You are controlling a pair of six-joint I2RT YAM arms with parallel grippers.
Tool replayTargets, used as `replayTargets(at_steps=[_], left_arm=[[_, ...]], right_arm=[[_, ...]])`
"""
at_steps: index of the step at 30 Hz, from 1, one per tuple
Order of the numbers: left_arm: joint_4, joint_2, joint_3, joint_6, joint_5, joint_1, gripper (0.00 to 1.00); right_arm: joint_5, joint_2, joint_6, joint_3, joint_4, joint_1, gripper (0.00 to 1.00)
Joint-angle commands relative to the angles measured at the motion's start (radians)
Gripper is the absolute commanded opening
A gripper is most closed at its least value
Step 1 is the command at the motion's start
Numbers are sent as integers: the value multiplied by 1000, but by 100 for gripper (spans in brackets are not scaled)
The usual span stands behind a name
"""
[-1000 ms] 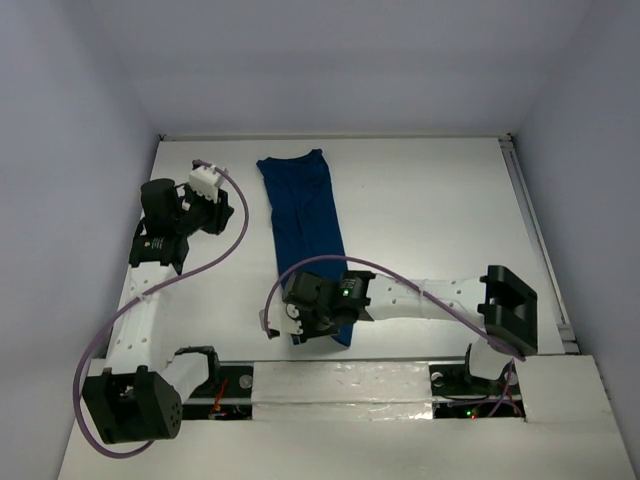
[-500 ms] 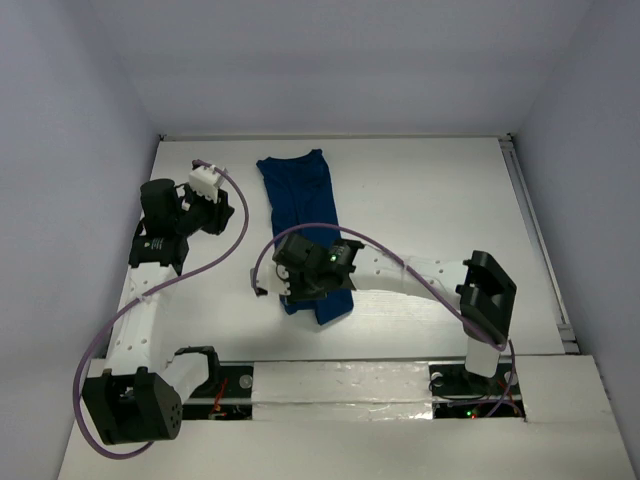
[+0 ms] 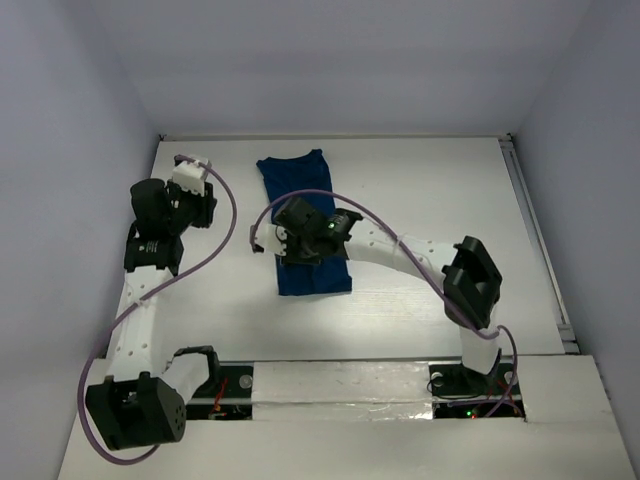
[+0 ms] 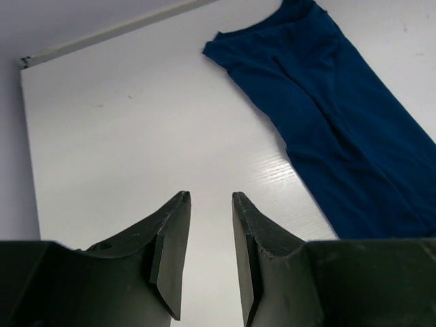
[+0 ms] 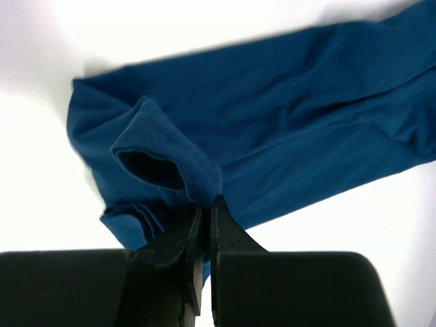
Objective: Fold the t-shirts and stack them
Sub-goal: Fold the folded rectangular tshirt in 1/3 of the way
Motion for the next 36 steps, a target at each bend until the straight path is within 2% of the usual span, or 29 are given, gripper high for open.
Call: replayTargets(at_steps=[1,14,25,33,35,36], left_arm=[[77,-48,33,-33,-50,18,28],[51,-78,23,-33,-21,18,28],[53,-81,7,-35,17,18,28],[44,-96,-3,-32,28,18,28],[36,-101,-3,-25,31,18,29],[30,-105,-3,-24,34,18,29]], right_arm=[[2,33,-13,102,57,-15,0],[28,283,-12,447,-21,-108,0],[62,420,2,662,-66,-167,0],[40,497,21,753,-95,-176,0],[39,503,33,736,-95,-176,18],[43,501,42,725,-89,-176,23]])
